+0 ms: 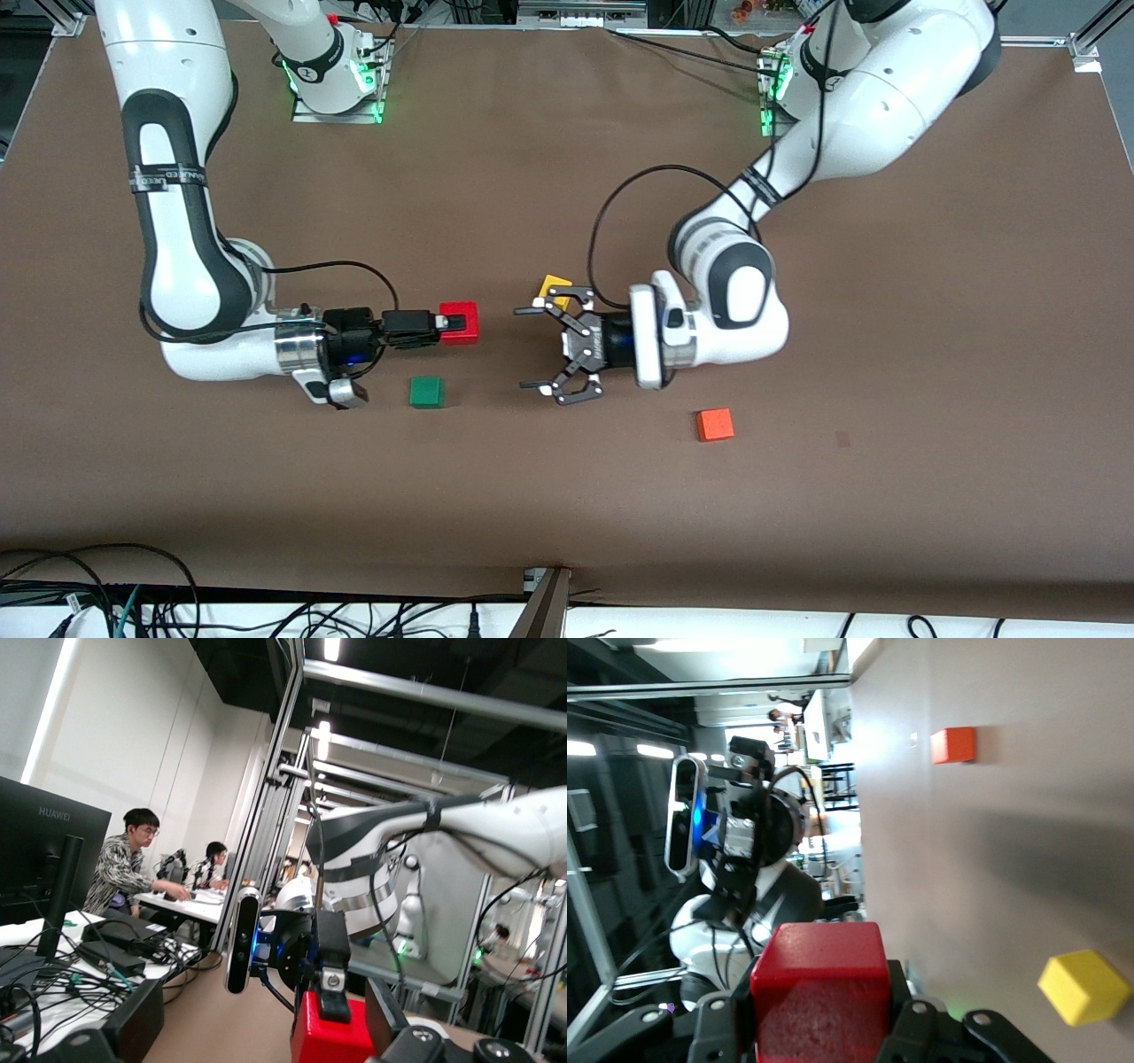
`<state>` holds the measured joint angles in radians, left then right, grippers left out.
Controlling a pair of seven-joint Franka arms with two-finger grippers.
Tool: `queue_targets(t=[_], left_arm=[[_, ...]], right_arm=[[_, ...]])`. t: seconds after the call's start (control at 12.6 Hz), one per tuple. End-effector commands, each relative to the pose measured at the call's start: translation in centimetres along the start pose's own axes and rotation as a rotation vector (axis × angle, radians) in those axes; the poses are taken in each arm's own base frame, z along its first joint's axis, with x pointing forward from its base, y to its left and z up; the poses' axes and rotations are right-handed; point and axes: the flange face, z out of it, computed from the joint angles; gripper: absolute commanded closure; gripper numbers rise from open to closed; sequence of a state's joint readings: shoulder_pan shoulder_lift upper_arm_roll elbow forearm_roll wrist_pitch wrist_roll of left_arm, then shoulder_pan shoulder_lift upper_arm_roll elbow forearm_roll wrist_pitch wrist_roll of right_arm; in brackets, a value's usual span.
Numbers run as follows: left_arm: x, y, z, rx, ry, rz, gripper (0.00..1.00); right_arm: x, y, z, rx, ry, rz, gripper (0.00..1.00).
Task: Pass red block to right arm, stack on blue
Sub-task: 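Carry the red cube with the right gripper over the blue cube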
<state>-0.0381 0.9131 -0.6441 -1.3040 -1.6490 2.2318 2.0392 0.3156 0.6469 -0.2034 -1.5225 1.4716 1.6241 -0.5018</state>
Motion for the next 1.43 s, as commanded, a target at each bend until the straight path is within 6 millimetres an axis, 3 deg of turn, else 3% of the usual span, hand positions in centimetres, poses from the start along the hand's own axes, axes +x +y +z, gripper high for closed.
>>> queue_targets(t=[0.0, 0.16, 0.32, 0.56, 0.71, 0.79, 1.03, 1.35], left_arm=[[1.9, -1.2, -4.0, -0.06, -0.054, -0.066, 0.0], [2.5, -2.5, -7.6, -0.107, -0.125, -0.148, 0.0], [4.4, -3.5, -12.0, -0.129, -0.287, -0.239, 0.0], [6.5, -3.3, -16.0, -0.158, -0.441, -0.372, 0.0], [8.4, -2.9, -18.3, -0.138, -0.509, -0.512, 0.0], [9.1, -2.8, -19.5, -0.103, -0.59, -0.554, 0.0], [11.1, -1.3, -22.4, 0.076, -0.887, -0.736, 0.0], [13.7, 2.3, -22.8, 0.447, -1.25, -0.945, 0.0]], right_arm=[[0.3, -1.0, -3.5, -0.169, -0.012, -0.035, 1.0], [0.5, -1.3, -5.7, -0.386, -0.056, -0.053, 1.0], [0.7, -1.5, -8.4, -0.618, -0.09, -0.077, 1.0], [1.0, -1.1, -11.1, -0.947, -0.131, -0.117, 1.0], [0.9, -1.2, -10.3, -1.094, -0.16, -0.101, 1.0], [0.8, -2.1, -9.8, -1.191, -0.155, -0.101, 1.0], [0.4, -1.4, -8.7, -1.33, -0.145, -0.062, 1.0], [-1.9, 1.7, -9.7, -1.369, -0.031, -0.042, 1.0]])
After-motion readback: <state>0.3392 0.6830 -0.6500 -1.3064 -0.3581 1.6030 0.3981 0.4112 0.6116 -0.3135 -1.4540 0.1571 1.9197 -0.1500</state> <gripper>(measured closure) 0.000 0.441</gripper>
